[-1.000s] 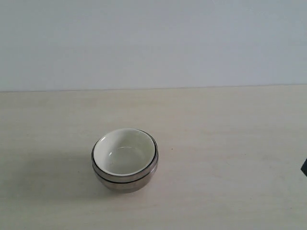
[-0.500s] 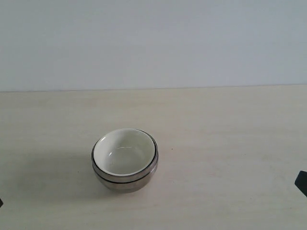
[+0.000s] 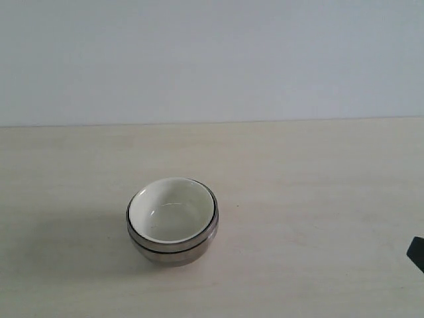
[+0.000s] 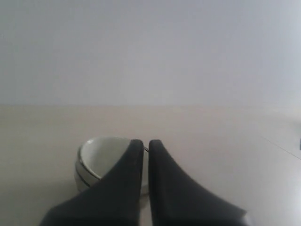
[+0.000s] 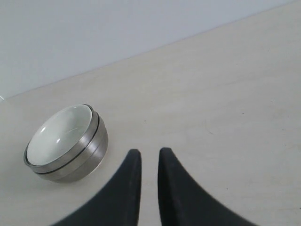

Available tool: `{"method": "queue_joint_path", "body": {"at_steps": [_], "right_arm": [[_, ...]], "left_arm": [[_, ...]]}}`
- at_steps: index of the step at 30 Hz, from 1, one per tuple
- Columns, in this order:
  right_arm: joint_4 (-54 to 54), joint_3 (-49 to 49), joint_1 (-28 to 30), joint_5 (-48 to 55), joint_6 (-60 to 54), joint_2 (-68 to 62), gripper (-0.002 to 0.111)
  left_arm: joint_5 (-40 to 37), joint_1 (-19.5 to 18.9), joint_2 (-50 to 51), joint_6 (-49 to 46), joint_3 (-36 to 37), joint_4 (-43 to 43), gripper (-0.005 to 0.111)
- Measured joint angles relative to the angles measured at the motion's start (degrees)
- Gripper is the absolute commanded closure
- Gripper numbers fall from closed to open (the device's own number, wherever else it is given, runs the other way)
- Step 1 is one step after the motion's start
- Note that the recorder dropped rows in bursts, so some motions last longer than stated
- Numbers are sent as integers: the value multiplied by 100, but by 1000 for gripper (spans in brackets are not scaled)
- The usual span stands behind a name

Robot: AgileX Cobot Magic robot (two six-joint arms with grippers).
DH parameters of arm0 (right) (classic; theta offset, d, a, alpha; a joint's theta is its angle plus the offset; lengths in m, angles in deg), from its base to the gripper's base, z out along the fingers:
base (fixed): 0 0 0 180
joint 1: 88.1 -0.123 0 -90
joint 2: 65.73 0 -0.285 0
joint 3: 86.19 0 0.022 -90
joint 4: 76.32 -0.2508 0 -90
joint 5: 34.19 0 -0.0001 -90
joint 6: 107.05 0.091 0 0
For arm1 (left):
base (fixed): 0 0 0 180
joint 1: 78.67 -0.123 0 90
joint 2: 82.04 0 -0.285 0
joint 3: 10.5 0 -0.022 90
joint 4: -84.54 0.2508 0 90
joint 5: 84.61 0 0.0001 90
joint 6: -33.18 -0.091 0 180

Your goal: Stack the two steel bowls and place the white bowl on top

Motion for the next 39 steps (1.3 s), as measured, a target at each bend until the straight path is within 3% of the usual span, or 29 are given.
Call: {"method": "queue_joint_path", "body": {"at_steps": [8, 13, 22, 24, 27, 29, 31, 34, 39], "right_arm": [[0, -2, 0, 11, 10, 0, 99], [0, -12, 0, 11, 10, 0, 99], [0, -23, 0, 11, 20, 0, 99], [0, -23, 0, 11, 20, 0, 99], [0, -23, 0, 0, 20, 0, 99], [0, -23, 0, 0, 20, 0, 99], [0, -23, 0, 0, 20, 0, 99], [0, -23, 0, 0, 20, 0, 99], [0, -23, 0, 0, 20, 0, 99]], "left_arm": [[1513, -488, -243, -182, 0, -176, 103], [2656, -547, -243, -182, 0, -240, 103], [2803, -547, -243, -182, 0, -133, 103], [2720, -547, -243, 167, 0, 1060, 103], [2638, -547, -243, 1429, 0, 2977, 103], [2513, -547, -243, 4231, 0, 5875, 103], [1985, -547, -243, 6224, 0, 7729, 103], [1281, -547, -243, 6962, 0, 8560, 103], [1170, -547, -243, 7160, 0, 8761, 103]]}}
